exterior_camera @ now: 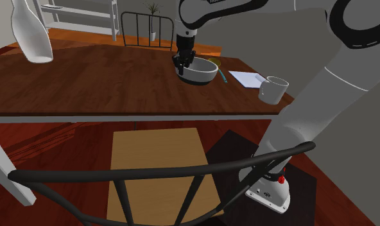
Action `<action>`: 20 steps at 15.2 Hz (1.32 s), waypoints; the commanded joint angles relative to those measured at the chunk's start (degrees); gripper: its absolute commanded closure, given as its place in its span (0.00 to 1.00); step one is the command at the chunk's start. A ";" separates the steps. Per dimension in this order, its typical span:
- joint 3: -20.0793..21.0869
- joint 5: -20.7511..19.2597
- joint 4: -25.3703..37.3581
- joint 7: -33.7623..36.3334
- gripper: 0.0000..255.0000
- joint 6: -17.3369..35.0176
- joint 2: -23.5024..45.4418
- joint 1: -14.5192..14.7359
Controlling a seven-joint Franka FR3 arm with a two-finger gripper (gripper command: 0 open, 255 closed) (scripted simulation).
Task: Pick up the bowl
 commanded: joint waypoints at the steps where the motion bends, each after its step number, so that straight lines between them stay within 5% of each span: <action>1: 0.00 0.00 -0.05 0.00 1.00 0.06 0.00 0.00; 8: 0.00 -0.01 -0.03 0.02 1.00 0.13 0.08 0.00; 20: 0.06 0.35 8.58 -1.08 1.00 -9.02 -0.50 0.04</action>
